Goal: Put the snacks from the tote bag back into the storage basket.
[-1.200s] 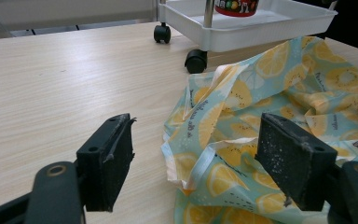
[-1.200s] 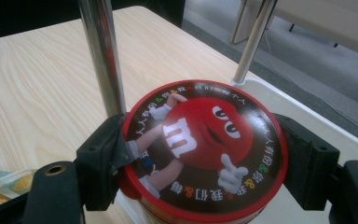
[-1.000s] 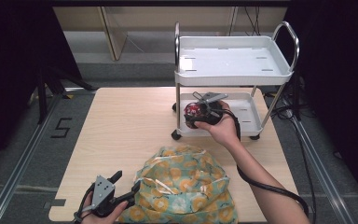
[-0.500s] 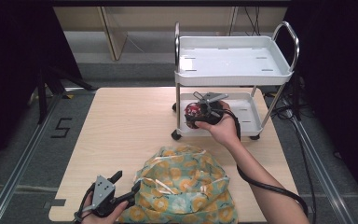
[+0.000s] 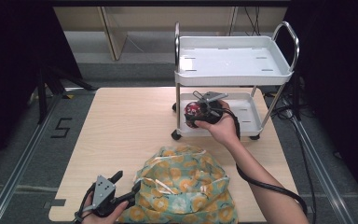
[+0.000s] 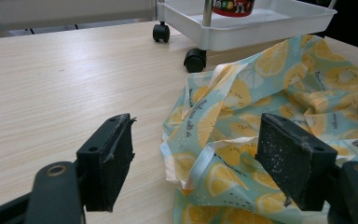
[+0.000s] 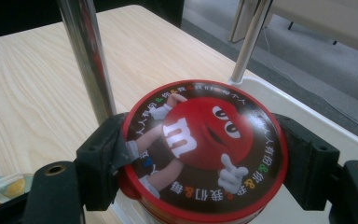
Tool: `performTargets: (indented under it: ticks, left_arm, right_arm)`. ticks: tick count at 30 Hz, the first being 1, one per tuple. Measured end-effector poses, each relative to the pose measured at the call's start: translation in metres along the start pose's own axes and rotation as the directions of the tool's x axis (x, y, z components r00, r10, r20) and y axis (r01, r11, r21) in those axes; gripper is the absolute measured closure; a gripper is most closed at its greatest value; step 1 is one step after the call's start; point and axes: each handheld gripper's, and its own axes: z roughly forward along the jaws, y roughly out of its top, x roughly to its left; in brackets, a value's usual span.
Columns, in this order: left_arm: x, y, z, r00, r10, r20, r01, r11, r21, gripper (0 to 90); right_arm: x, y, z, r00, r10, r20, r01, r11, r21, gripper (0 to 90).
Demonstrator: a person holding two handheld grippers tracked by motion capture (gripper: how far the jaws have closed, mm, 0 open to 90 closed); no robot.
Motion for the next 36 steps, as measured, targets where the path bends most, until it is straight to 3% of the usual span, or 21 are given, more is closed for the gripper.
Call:
performTargets:
  ticks: [36]
  left_arm:
    - [0.000,-0.001,0.000,1.0000,-0.003,-0.003,0.003,1.0000,0.002,26.4]
  right_arm:
    - [-0.002,-0.009,0.013,1.0000,0.004,0.000,-0.004,1.000,0.026,26.9]
